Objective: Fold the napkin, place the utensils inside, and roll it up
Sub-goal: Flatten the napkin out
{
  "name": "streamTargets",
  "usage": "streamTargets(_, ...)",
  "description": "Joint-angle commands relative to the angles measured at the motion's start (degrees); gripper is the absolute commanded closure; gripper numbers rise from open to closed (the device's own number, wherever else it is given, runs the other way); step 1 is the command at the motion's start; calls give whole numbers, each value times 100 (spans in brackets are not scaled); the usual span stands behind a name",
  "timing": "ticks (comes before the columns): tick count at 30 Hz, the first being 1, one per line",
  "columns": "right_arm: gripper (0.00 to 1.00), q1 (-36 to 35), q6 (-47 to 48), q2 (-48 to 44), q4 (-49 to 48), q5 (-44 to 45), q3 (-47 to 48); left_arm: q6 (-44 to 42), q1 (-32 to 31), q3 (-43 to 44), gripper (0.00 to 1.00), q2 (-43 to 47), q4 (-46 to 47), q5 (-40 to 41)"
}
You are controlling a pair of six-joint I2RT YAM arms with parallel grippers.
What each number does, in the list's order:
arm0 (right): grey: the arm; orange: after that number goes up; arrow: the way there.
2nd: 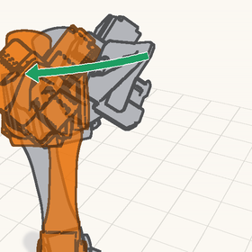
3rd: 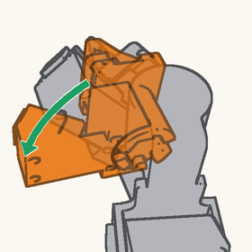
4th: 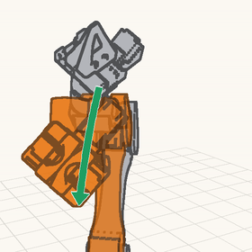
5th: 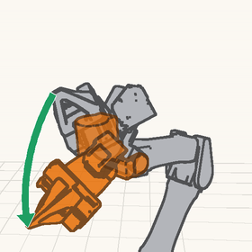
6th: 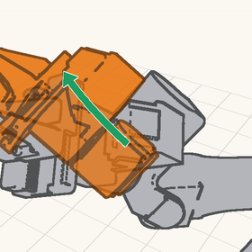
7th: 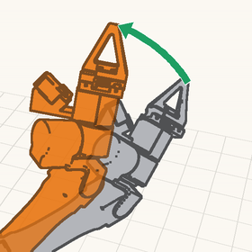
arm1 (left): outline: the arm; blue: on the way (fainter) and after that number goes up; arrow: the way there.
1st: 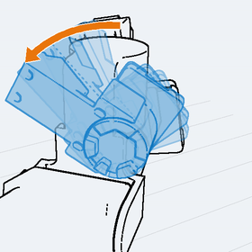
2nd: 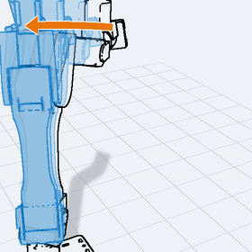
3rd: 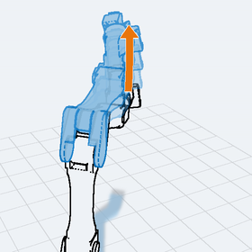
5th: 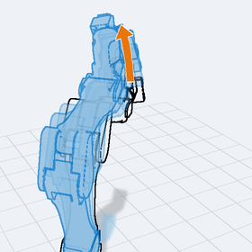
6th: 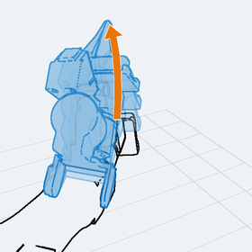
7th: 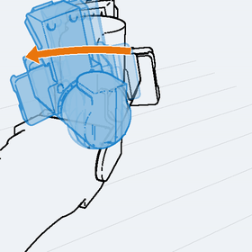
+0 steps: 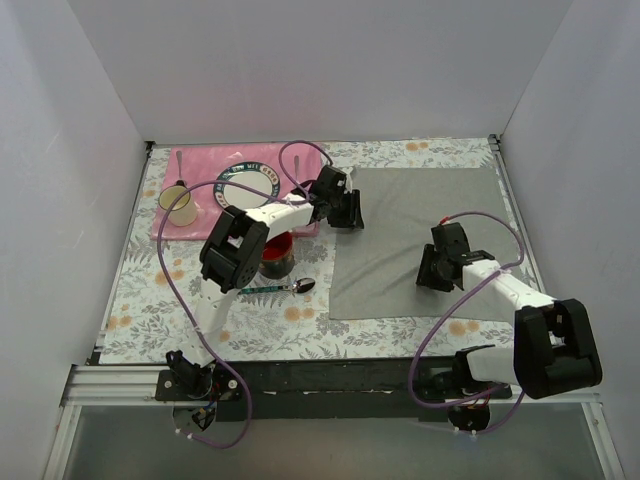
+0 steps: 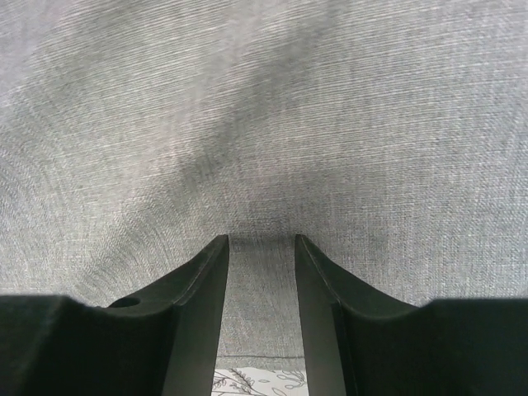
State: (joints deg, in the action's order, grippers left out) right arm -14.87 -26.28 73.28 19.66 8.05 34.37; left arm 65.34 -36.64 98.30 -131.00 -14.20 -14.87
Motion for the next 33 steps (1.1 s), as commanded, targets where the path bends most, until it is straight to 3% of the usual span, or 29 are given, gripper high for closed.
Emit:
streamTargets(1,52,625,17,-198,758,75,17,-487,8,207,65,127,-496,152)
streamTargets(3,50,679,97,-409,863,143,148,-557,-9,207,66,310,-505,55)
streamTargets(8,29,1098,281,-1034,952,311,386,-558,-141,260,63,847,-505,11)
streamTargets(10,29,1293,360,-983,961,389,500,-435,-255,207,62,1092,-505,-111)
streamTargets(18,35,2497,387,-174,750,12,606,-118,-817,-873,61,1876,-470,-271)
streamTargets(25,43,2726,62,-41,707,408,264,-311,-1599,-2462,58,2535,-233,318)
streamTargets(33,50,3139,-413,-226,829,820,-176,57,-1767,-3835,59,3062,250,459)
